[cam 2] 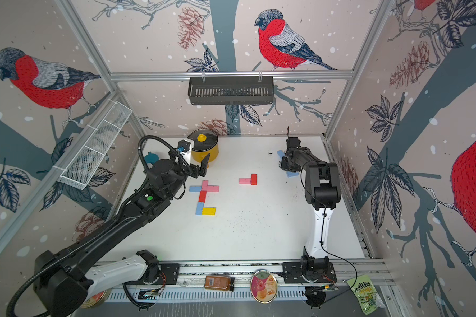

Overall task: Assemble the letter t with building blocks
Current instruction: Adjust the building block at the center of the board.

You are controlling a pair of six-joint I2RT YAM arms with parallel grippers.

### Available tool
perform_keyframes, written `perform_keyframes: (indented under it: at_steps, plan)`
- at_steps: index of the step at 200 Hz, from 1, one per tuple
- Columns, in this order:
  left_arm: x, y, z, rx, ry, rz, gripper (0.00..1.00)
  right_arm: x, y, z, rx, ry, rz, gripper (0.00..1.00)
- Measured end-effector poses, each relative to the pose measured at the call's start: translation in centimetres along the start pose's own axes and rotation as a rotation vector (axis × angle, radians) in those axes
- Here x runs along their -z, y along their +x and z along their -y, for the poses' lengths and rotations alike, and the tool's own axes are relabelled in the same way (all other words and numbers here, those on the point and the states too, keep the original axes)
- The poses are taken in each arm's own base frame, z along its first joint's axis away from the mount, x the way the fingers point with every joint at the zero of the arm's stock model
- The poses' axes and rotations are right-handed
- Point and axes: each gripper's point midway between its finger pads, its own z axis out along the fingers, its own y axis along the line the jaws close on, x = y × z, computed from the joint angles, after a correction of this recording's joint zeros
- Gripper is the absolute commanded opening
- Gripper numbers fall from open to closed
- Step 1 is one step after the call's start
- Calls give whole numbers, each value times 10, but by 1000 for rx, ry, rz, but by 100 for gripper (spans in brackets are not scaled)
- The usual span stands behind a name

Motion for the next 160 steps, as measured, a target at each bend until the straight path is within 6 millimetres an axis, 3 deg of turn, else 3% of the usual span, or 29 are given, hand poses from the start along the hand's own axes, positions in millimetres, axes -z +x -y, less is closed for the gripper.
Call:
perform_keyframes:
  at_steps: [54, 98, 129, 160]
  plan:
    - [-2, 3, 1, -2, 2, -8, 98, 20, 22, 1, 18, 7, 13, 23]
    - [-4, 6, 2, -1, 4, -16, 98, 19, 48, 24, -12, 32, -22, 25]
    - [-5, 7, 2, -1, 4, -18, 98, 37, 44, 28, -20, 30, 22, 37]
    - [-5, 7, 2, -2, 4, -20, 98, 56, 33, 36, -23, 28, 85, 56]
